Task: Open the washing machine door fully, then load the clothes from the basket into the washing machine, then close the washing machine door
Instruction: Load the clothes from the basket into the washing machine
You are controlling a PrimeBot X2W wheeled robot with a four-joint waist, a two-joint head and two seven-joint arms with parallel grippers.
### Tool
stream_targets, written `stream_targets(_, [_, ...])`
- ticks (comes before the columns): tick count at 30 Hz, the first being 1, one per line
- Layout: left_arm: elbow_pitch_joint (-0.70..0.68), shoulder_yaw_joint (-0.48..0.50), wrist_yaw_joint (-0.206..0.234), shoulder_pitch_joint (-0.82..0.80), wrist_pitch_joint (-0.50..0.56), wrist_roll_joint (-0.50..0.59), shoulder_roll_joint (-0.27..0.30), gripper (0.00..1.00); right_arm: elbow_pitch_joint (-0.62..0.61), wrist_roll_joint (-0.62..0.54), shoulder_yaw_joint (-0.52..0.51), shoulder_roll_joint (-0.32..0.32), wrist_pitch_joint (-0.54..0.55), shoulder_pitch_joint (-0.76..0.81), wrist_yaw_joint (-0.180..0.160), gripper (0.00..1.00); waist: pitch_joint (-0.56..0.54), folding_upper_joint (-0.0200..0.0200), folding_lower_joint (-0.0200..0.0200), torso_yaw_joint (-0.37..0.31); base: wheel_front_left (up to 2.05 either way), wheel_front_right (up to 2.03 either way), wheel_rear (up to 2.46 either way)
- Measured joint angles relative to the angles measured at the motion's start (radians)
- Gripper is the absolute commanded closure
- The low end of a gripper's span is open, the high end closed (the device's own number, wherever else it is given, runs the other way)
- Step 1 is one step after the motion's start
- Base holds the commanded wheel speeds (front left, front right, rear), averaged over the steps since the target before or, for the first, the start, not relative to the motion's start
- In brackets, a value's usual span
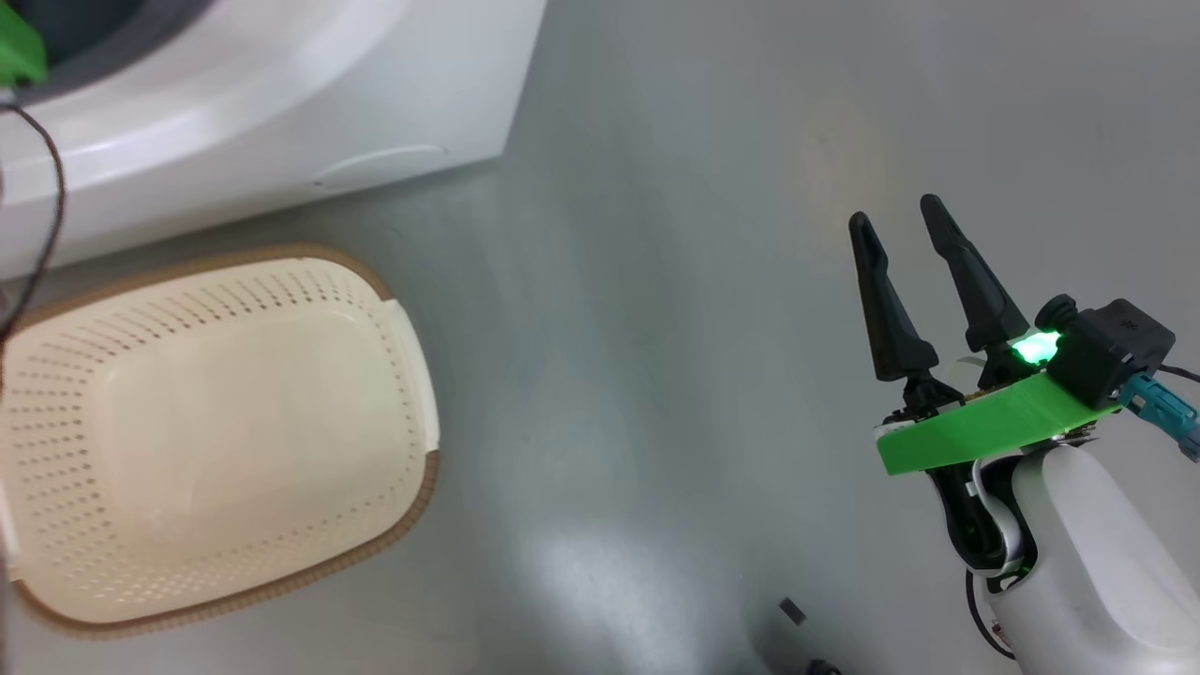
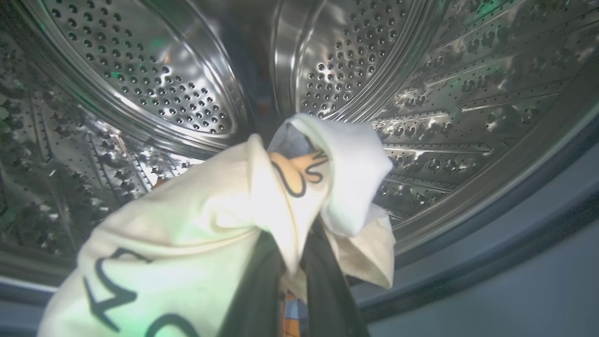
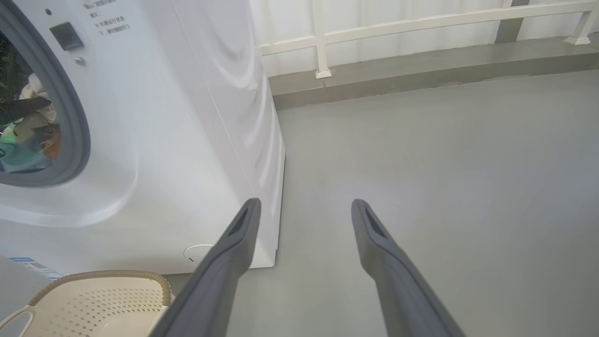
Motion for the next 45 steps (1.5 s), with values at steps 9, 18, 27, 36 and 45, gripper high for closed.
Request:
stream_targets(9, [-0.168, -0.023, 0.037, -0.112, -0.052, 0.081, 0.041, 1.00, -0.024, -0.018, -0.002, 0.028, 0.000, -0.017, 0.000, 0.00, 0.101, 0.0000, 0.0001, -0.042, 0.00, 0.00, 0.00])
stream_targets(18, [-0.308, 0.055, 0.061, -0.074, -0.057, 0.129, 0.072, 0.63, -0.023, -0.019, 0.003, 0.039, 0.000, -0.032, 0.000, 0.00, 0.154, 0.0000, 0.0001, -0.069, 0.00, 0.00, 0.00])
stream_targets(27, [-0.042, 0.036, 0.053, -0.153, 0.103, 0.132, 0.086, 0.00, -0.018, -0.019, 0.008, 0.040, 0.000, -0.032, 0.000, 0.00, 0.140, 0.0000, 0.0001, -0.076, 0.00, 0.00, 0.00])
stream_targets(36, [0.052, 0.021, 0.053, -0.184, 0.183, 0.136, 0.083, 0.00, -0.002, -0.019, 0.009, 0.041, 0.000, -0.033, 0.000, 0.00, 0.111, 0.0000, -0.0001, -0.074, 0.00, 0.00, 0.00])
stream_targets(45, [0.062, 0.030, 0.032, -0.024, -0.009, 0.099, 0.044, 0.00, 0.025, -0.019, 0.023, 0.039, 0.000, -0.035, 0.000, 0.00, 0.039, 0.0000, -0.0001, -0.060, 0.00, 0.00, 0.00])
